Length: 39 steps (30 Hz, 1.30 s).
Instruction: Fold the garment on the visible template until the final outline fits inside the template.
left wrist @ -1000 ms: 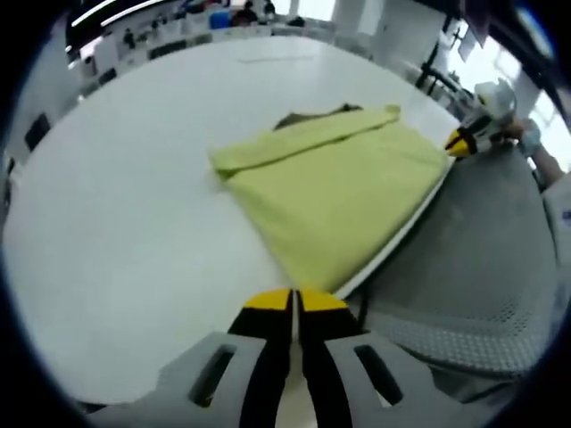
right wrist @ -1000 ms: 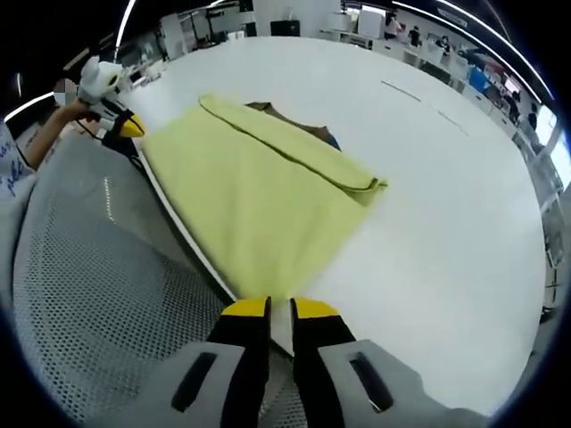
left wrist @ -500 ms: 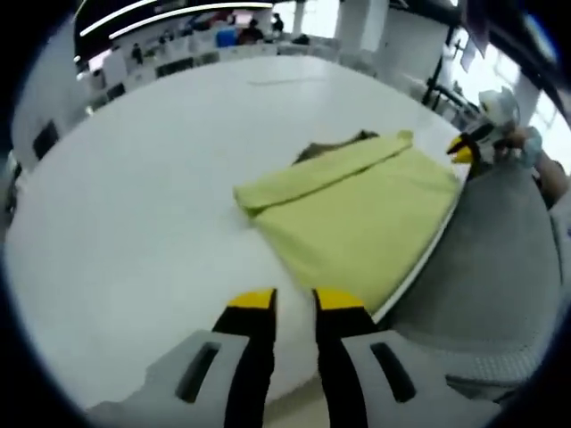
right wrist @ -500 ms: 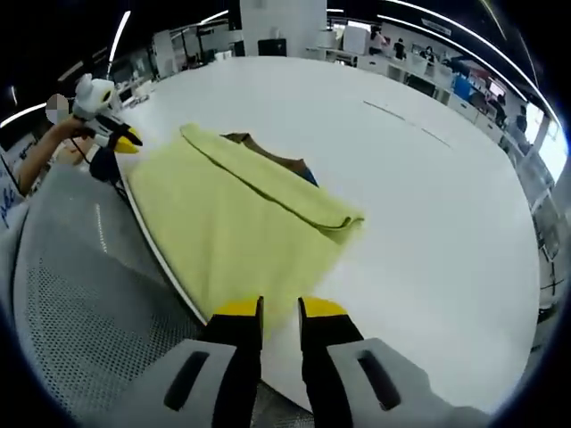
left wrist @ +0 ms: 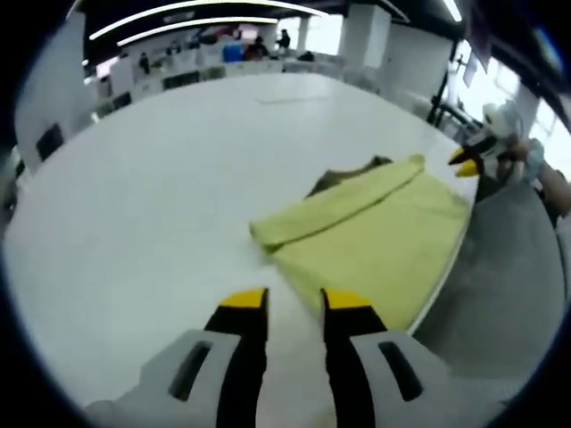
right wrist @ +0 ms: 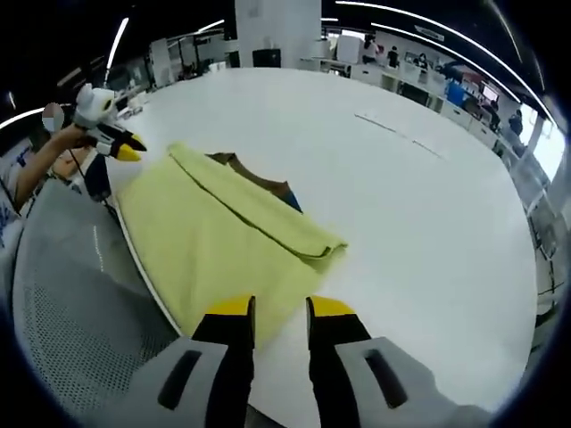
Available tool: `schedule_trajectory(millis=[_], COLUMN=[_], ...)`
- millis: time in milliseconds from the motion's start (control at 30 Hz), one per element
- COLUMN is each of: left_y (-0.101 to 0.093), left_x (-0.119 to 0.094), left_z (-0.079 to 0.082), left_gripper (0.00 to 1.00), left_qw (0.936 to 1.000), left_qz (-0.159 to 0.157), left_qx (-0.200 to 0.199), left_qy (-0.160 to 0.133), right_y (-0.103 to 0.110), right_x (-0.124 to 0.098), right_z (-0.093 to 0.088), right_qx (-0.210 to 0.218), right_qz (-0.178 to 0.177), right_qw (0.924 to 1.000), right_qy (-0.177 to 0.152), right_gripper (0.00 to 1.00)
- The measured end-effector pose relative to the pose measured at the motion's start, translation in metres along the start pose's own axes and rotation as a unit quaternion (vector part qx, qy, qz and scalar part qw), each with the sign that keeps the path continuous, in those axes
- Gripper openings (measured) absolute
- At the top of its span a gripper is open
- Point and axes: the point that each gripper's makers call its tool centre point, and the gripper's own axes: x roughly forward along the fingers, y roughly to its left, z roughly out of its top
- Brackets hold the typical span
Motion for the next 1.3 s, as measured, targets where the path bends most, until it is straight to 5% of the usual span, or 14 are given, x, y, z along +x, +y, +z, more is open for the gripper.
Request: schedule_trajectory(millis=[467, 733, 1300], left_y=[0.013, 0.026, 0.032], left_x=[0.012, 0.024, 0.039], left_z=[0.016, 0.023, 0.03], left_gripper=[0.23, 0.23, 0.17], left_qw=[0.9998, 0.9993, 0.9989], left_qz=[0.009, 0.011, 0.012], left_qx=[0.007, -0.026, -0.038], left_qy=[-0.014, -0.024, -0.025], right_y=[-0.011, -0.027, -0.031], right_x=[0.017, 0.027, 0.041], right_z=[0.011, 0.02, 0.016], right_qx=[-0.011, -0.01, 0.011], right_qz=[-0.026, -0.034, -0.028], right_qw=[0.9996, 0.9994, 0.9995], right_qy=[-0.001, 0.0, 0.008], right_gripper=[0.18, 0.17, 0.14])
